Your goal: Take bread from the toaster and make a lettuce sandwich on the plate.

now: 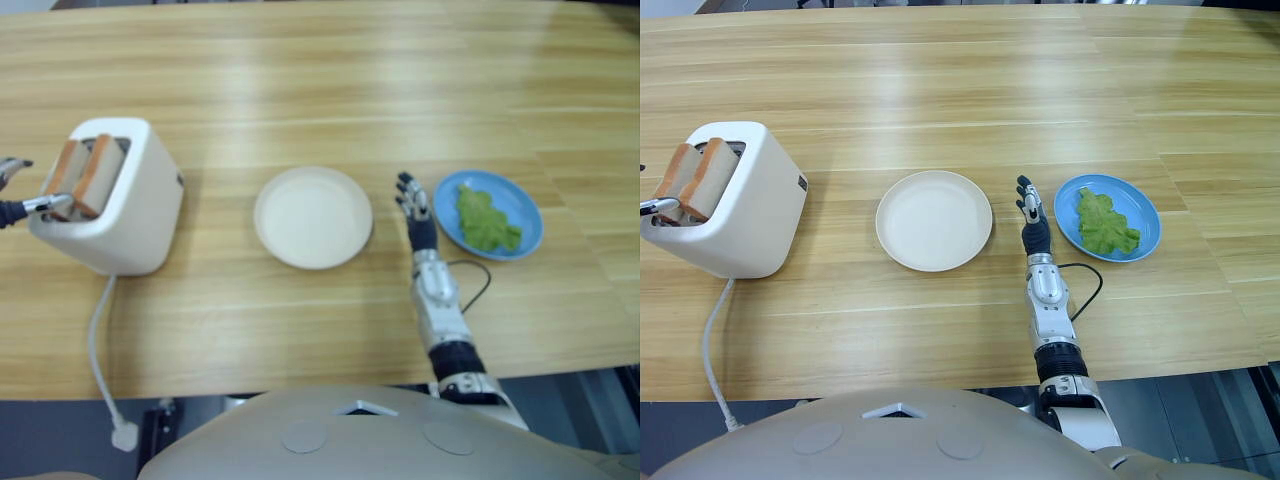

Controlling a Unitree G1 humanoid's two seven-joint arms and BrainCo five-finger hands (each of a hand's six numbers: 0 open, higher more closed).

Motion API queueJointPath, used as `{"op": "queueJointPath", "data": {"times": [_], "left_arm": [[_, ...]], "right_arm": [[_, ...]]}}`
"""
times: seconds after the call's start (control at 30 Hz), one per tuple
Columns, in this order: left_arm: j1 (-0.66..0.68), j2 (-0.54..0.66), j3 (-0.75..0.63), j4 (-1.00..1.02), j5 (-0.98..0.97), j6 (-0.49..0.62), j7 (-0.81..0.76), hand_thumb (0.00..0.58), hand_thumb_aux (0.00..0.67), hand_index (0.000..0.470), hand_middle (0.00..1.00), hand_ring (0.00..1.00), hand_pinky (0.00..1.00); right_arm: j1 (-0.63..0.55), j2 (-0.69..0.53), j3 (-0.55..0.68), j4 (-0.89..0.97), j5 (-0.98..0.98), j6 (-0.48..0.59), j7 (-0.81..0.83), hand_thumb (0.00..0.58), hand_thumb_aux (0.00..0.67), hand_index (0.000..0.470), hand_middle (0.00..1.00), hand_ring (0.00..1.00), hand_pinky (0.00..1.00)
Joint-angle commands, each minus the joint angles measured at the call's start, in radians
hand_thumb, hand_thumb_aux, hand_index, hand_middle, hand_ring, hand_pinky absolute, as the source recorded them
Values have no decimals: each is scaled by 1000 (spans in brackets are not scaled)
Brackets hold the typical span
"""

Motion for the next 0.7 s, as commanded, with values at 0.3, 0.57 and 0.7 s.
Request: {"op": "queueJointPath", "data": {"times": [0.3,0.57,0.7], "left_arm": [[5,31,-70,90,77,-23,21,0,0,0,0,0,0],[5,31,-73,78,88,-39,27,0,0,0,0,0,0],[14,30,-59,78,78,-46,18,0,0,0,0,0,0]], "right_arm": [[35,-10,-25,-36,23,36,3,0,0,0,0,0,0],[40,-3,-24,-46,20,45,6,0,0,0,0,0,0],[46,-3,-26,-49,21,49,5,0,0,0,0,0,0]]}}
